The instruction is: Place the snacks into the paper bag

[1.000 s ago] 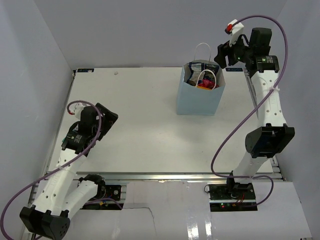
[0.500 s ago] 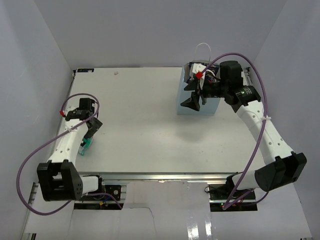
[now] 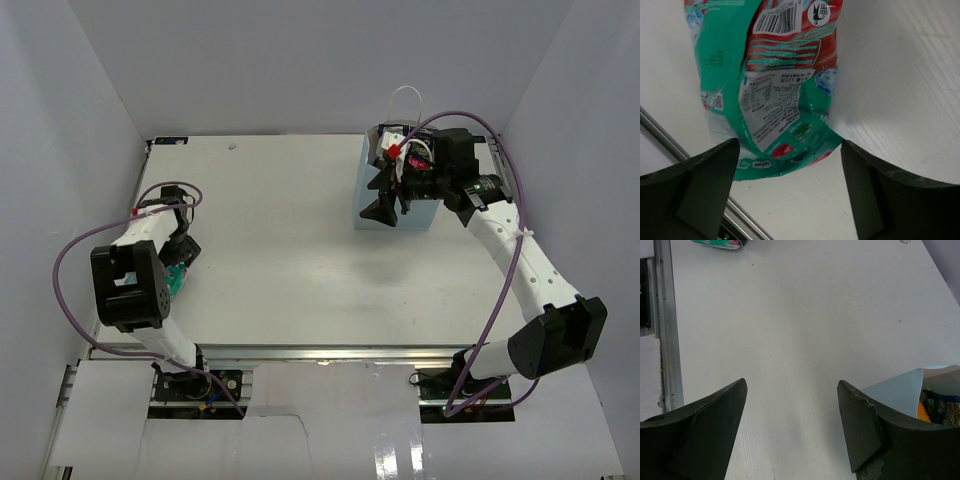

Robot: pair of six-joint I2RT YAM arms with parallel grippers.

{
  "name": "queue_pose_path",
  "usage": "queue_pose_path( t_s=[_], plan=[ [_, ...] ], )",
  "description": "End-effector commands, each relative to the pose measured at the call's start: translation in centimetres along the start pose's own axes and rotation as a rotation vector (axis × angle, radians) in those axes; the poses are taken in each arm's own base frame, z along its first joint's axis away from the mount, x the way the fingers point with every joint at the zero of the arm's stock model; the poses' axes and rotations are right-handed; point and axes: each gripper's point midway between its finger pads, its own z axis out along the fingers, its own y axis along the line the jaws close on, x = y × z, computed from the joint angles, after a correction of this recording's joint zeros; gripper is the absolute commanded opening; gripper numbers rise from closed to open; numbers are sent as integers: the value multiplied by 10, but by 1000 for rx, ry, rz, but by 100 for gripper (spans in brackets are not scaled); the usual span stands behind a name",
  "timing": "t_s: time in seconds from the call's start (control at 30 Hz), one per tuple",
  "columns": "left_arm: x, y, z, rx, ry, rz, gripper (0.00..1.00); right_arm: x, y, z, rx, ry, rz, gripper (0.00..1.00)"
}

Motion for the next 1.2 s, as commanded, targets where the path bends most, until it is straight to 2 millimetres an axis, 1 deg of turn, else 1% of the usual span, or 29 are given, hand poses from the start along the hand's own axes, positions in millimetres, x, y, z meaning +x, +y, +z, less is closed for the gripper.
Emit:
queue_pose_path(
  t_s=[0.0,0.03,0.1,0.13,0.17,0.23,0.27,0.3,0.33,0.37,0.43,0.47,0.5,0.53,0.57,0.63,0.67,0.7,0.73,0.77,0.8,0.83,0.87,0.9,0.97,1.0,1.03,1.1,1.17],
  plan=[
    [-8,-12,9,50,16,36,92,-7,3,-3,3,-23,-10,79],
    [-5,-13,11,59,26,44,82,-6,4,-4,2,-20,-8,79],
    [-4,-18,11,89,28,54,72,-6,5,-5,3,-19,-8,79],
    [1,-19,12,104,43,59,63,-7,6,-5,2,-20,-9,79],
    [2,-19,12,111,44,59,58,-7,7,-5,0,-22,-12,78],
    [3,-22,10,152,45,61,49,-13,9,-9,-2,-35,-28,79],
    [6,-24,10,173,54,72,38,-19,13,-11,-11,-53,-43,79],
    [5,-28,8,211,46,97,33,-23,15,-12,-18,-65,-53,79],
    [5,-31,3,244,42,99,28,-26,17,-13,-25,-74,-58,78],
    [8,-38,-1,296,57,108,18,-33,20,-15,-38,-92,-72,79],
    [4,-46,-15,386,32,132,11,-39,25,-16,-67,-112,-79,79],
    [7,-57,-26,481,36,144,8,-45,29,-18,-80,-126,-98,79],
    [7,-63,-36,549,26,165,6,-46,32,-19,-99,-135,-107,78],
    [4,-67,-57,646,-16,207,5,-51,45,-20,-164,-167,-131,79],
    [11,-83,-80,810,-13,247,4,-54,54,-23,-202,-187,-159,79],
    [15,-92,-111,978,-48,291,2,-52,71,-25,-284,-223,-235,79],
    [16,-93,-133,1076,-90,322,2,-56,86,-27,-346,-260,-277,79],
    [30,-102,-157,1222,-55,350,1,-53,98,-23,-384,-278,-365,79],
    [39,-105,-167,1288,-43,374,1,-50,97,-23,-381,-276,-413,80],
    [50,-109,-179,1361,-9,376,1,-48,107,-17,-410,-277,-468,82],
    [68,-113,-199,1482,6,419,0,-44,111,-12,-418,-270,-526,84],
    [78,-115,-209,1531,41,417,0,-37,114,-2,-426,-247,-634,85],
    [90,-117,-229,1614,33,474,0,-33,115,4,-426,-236,-690,87],
    [98,-118,-235,1639,45,492,0,-31,114,9,-422,-225,-746,91],
    [114,-119,-254,1705,70,544,0,-28,107,27,-375,-205,-937,97],
    [126,-117,-266,1747,99,584,0,-27,105,32,-360,-205,-1009,98],
    [131,-116,-273,1770,111,601,0,-31,102,42,-326,-209,-1134,98],
    [144,-115,-284,1804,149,644,0,-32,98,52,-312,-181,-1236,97],
    [151,-112,-293,1830,170,673,0,-28,105,63,-379,-166,-1301,97]
  ],
)
